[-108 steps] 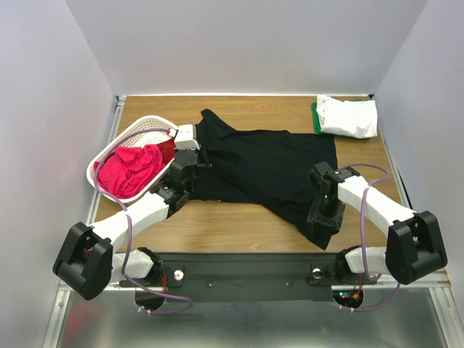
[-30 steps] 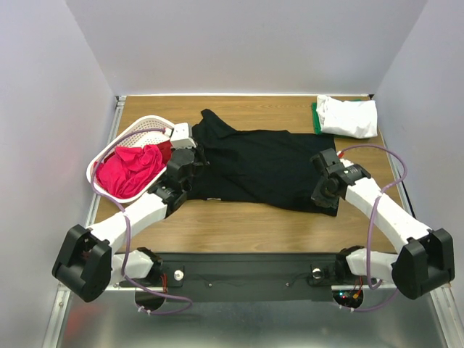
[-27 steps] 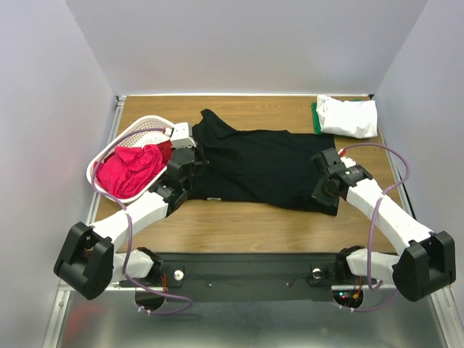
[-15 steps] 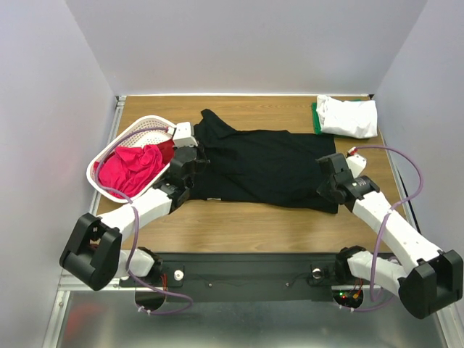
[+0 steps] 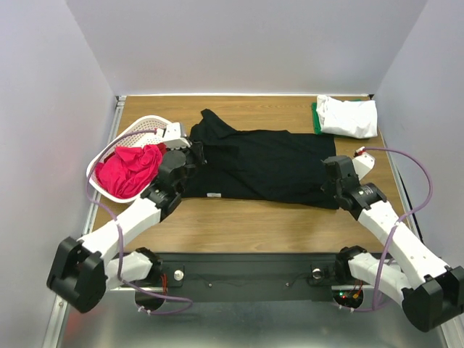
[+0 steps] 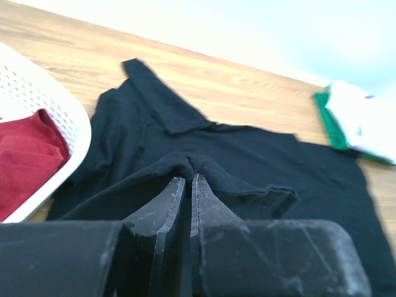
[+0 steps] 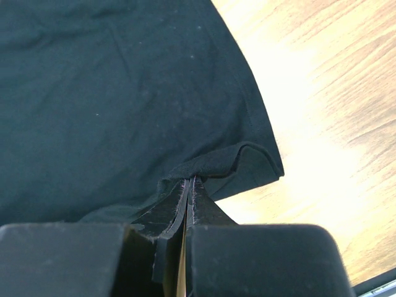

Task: Fold and stack the t-shirts
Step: Fold the tshirt

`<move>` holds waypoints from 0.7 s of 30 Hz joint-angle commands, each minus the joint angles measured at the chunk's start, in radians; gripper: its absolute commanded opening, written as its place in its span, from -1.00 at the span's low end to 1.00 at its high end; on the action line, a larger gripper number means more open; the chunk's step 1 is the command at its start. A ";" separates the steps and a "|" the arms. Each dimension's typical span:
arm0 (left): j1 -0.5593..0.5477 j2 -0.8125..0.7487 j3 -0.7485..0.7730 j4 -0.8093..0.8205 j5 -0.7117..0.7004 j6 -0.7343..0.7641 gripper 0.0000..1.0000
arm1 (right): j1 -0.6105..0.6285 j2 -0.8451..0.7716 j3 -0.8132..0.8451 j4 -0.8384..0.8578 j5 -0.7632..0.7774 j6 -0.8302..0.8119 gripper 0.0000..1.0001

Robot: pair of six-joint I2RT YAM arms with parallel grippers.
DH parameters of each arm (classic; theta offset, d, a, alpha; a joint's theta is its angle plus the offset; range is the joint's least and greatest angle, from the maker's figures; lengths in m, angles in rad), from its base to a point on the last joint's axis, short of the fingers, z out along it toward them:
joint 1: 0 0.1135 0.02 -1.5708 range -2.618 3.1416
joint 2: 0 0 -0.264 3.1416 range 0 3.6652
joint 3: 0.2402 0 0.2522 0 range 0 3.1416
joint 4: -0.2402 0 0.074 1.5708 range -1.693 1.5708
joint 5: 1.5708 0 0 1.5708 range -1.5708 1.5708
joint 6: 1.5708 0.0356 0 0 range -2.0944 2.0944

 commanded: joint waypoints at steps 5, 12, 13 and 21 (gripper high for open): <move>0.002 -0.231 -0.133 -0.083 0.053 -0.099 -1.00 | 0.008 -0.091 -0.016 0.048 -0.028 -0.002 -0.99; -0.001 -0.381 -0.131 -0.284 0.089 -0.102 -1.00 | 0.008 -0.190 -0.041 0.046 -0.092 -0.004 -0.99; -0.001 -0.392 -0.136 -0.317 0.105 -0.119 -1.00 | 0.008 -0.193 -0.048 0.041 -0.104 0.001 -0.99; -0.013 -0.475 -0.187 -0.446 0.122 -0.200 -1.00 | 0.008 -0.249 -0.065 0.017 -0.080 0.010 -0.99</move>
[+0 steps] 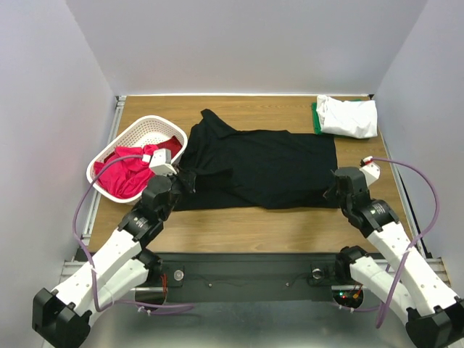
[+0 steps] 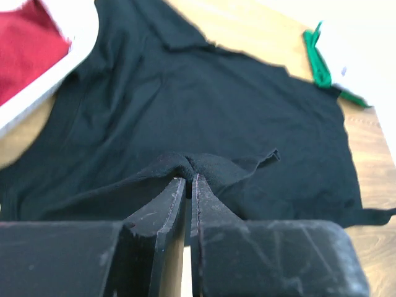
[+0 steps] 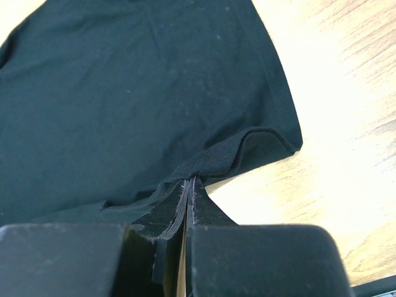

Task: Fold and stack the t-shirts
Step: Fold the tshirt

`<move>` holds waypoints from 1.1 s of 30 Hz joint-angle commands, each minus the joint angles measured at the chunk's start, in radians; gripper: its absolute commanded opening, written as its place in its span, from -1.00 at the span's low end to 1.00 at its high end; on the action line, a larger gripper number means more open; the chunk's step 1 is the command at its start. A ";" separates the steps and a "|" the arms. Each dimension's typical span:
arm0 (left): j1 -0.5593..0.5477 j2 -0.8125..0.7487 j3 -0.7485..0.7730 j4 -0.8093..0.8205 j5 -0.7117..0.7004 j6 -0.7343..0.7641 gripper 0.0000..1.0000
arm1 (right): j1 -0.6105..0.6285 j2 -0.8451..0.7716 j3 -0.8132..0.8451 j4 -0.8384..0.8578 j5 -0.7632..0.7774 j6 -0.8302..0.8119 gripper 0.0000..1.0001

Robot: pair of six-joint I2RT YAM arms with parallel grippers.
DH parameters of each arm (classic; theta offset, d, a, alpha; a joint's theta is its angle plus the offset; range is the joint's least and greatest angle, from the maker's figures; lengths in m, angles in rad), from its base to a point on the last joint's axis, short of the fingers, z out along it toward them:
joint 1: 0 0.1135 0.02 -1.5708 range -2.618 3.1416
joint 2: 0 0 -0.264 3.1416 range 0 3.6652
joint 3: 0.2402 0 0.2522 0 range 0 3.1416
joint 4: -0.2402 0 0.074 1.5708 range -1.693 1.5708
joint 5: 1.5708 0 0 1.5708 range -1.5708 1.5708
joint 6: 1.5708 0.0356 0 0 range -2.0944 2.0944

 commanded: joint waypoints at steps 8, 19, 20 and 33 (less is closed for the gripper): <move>-0.011 -0.064 -0.033 -0.170 -0.056 -0.106 -1.00 | 0.008 -0.080 0.005 -0.020 0.115 0.021 -0.99; -0.025 -0.218 -0.009 -0.329 -0.064 -0.213 -1.00 | 0.008 -0.090 -0.007 -0.025 0.129 0.039 -0.99; -0.026 -0.234 0.008 -0.358 -0.067 -0.224 -1.00 | 0.008 -0.086 -0.010 -0.025 0.129 0.042 -0.99; -0.031 -0.327 0.178 -0.588 -0.113 -0.289 -1.00 | 0.008 -0.098 -0.041 -0.005 0.128 0.041 -0.99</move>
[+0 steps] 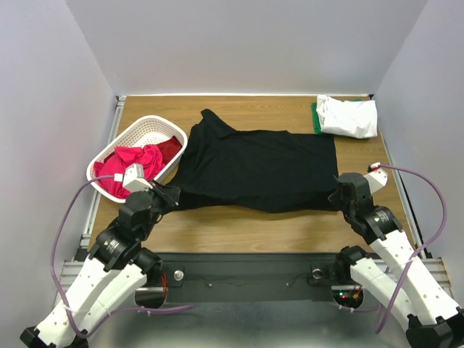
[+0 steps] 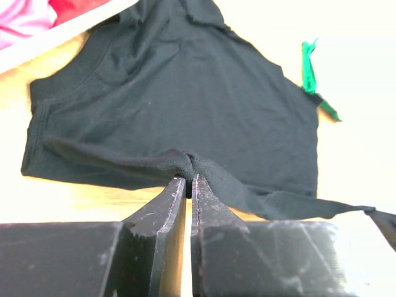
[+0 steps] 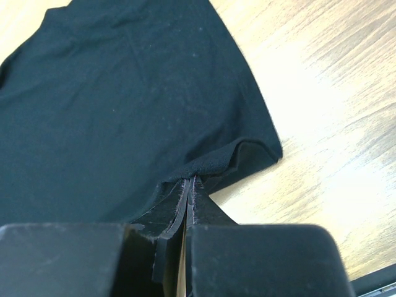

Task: Fold and stack the t-shirts
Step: Fold the tshirt

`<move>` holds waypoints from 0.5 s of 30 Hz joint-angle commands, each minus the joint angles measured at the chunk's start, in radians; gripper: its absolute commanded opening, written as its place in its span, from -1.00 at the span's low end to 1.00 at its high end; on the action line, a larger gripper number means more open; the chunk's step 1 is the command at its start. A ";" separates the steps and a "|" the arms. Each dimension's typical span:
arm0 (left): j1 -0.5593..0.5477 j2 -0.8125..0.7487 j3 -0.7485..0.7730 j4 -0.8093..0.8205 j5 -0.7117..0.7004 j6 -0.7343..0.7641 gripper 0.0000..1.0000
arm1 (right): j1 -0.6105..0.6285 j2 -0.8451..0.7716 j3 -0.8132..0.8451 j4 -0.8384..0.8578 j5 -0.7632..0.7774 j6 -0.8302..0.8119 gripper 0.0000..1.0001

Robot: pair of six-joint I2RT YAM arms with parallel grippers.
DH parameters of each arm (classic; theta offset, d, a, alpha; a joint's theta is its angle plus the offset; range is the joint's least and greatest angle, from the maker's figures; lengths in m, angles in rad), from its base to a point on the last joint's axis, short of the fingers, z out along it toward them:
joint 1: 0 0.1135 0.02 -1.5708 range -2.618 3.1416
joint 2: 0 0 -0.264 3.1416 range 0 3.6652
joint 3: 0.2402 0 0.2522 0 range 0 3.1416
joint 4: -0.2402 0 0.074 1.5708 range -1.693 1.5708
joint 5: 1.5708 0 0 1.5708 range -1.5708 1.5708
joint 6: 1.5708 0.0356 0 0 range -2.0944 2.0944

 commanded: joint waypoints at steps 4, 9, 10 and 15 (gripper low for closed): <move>-0.004 -0.034 0.116 -0.106 -0.043 -0.030 -1.00 | 0.008 -0.020 -0.016 0.046 0.043 0.000 -0.99; -0.004 -0.020 0.081 -0.056 -0.035 -0.029 -1.00 | 0.008 -0.026 -0.032 0.070 0.073 -0.007 -0.99; -0.004 -0.013 0.064 -0.030 -0.041 -0.020 -1.00 | 0.008 -0.034 -0.033 0.084 0.078 -0.009 -0.99; -0.004 0.133 -0.010 0.155 -0.031 0.041 -1.00 | 0.009 -0.024 -0.045 0.154 0.136 -0.046 -0.99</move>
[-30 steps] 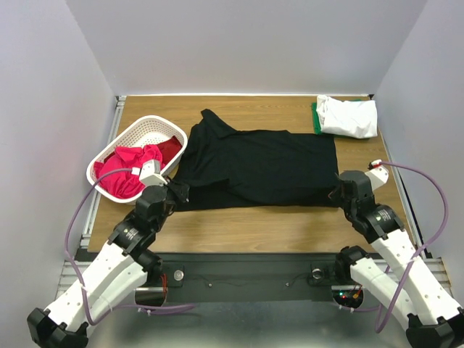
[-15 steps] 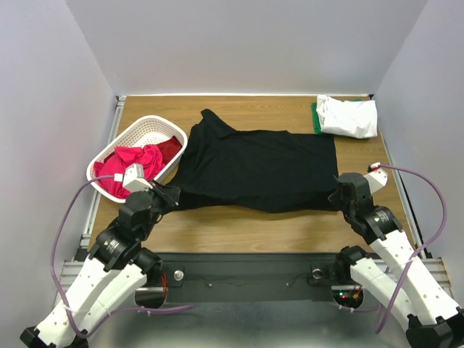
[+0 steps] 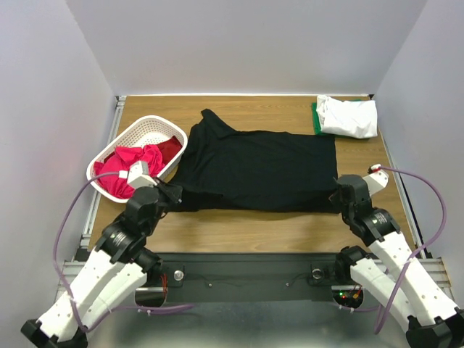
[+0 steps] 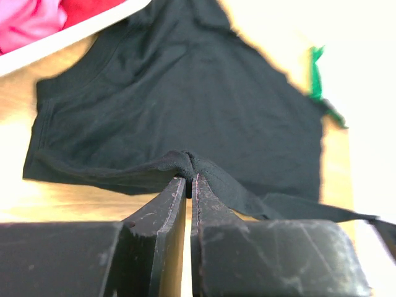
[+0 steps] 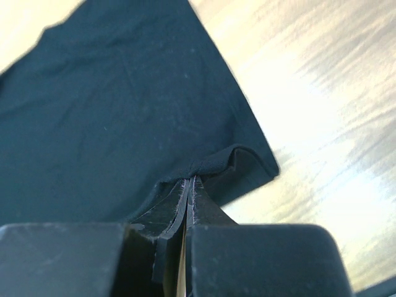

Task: Fold and stack the t-shirts
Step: Fold the tshirt

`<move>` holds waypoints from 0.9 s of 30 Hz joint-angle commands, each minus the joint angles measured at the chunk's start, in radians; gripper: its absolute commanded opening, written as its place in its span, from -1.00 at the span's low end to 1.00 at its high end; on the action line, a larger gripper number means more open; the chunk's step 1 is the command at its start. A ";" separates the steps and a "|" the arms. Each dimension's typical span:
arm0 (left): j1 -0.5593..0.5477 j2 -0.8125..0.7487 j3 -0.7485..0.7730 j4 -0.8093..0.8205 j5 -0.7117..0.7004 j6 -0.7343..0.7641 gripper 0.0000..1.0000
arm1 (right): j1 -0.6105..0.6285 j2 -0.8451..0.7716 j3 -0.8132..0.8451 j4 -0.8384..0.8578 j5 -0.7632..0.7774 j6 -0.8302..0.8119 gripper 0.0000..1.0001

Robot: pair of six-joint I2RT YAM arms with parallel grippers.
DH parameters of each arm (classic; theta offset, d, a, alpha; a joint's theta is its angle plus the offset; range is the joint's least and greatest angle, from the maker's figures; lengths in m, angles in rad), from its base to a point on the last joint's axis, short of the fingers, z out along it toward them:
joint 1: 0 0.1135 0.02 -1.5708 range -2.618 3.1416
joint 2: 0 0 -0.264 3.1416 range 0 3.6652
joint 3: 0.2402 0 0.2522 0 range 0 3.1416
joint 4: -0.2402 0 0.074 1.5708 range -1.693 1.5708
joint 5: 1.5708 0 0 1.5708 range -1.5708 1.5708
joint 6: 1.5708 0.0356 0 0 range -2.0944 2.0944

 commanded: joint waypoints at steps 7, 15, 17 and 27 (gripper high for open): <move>-0.004 0.256 0.003 0.312 -0.068 0.181 -1.00 | 0.008 0.080 -0.012 0.226 0.139 -0.083 -0.99; -0.004 0.423 0.026 0.420 -0.096 0.231 -1.00 | 0.008 0.138 -0.020 0.308 0.214 -0.161 -0.99; -0.003 0.439 0.026 0.456 -0.122 0.241 -1.00 | 0.008 0.159 -0.021 0.327 0.215 -0.172 -0.99; -0.004 0.533 0.017 0.583 -0.176 0.273 -1.00 | 0.008 0.259 -0.043 0.401 0.238 -0.213 -0.99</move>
